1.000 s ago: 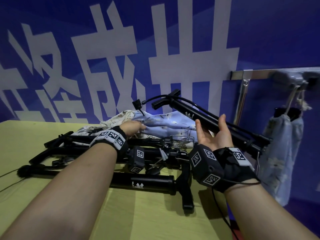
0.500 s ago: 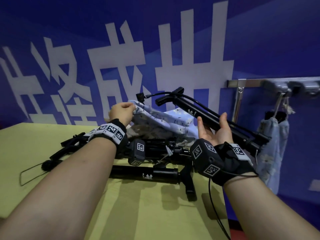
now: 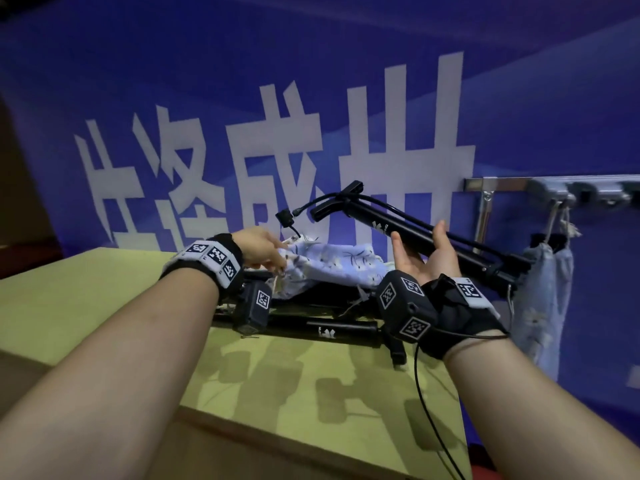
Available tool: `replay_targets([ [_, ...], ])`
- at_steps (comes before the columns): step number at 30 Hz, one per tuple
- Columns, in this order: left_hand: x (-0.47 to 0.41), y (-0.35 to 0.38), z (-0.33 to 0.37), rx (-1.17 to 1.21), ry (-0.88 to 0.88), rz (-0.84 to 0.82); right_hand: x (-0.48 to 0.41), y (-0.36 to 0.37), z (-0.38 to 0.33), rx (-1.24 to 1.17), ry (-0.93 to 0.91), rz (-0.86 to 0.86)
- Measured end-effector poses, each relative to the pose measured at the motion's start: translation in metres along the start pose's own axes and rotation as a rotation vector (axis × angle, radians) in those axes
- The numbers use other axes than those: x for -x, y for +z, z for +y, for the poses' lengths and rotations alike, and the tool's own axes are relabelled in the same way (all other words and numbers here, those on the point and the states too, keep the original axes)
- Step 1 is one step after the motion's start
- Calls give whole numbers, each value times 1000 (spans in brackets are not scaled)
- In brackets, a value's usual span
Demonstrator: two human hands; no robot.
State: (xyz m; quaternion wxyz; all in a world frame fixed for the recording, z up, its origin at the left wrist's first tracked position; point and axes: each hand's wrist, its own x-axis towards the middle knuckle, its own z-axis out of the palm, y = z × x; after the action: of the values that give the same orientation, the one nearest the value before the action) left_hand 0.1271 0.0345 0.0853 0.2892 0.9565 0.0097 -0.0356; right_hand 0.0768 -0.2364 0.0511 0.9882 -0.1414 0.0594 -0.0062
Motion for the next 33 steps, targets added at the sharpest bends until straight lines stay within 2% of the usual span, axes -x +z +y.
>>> replay_targets([
  [3,19,11,1,-258,71,125,13,-2,1,-8,2,-2],
  [6,26,23,-3,-206,90,164,28,-5,0,-9,-1,7],
  [10,38,30,2,-120,130,123,45,-9,-5,-3,-10,13],
  [13,38,32,2,272,100,108,49,-9,-4,2,-13,5],
  [17,40,27,-3,913,21,204,44,-7,1,3,-22,-5],
  [19,41,19,-9,1116,10,289,40,-3,6,-5,-15,-11],
  [21,42,7,-21,1221,-7,428,34,2,14,0,0,6],
  [25,52,-25,-43,1276,-29,665,18,9,38,0,61,34],
  [29,63,-70,-65,1093,-6,883,2,20,68,5,134,36],
  [33,64,-99,-74,1020,44,917,-6,27,81,28,167,25],
])
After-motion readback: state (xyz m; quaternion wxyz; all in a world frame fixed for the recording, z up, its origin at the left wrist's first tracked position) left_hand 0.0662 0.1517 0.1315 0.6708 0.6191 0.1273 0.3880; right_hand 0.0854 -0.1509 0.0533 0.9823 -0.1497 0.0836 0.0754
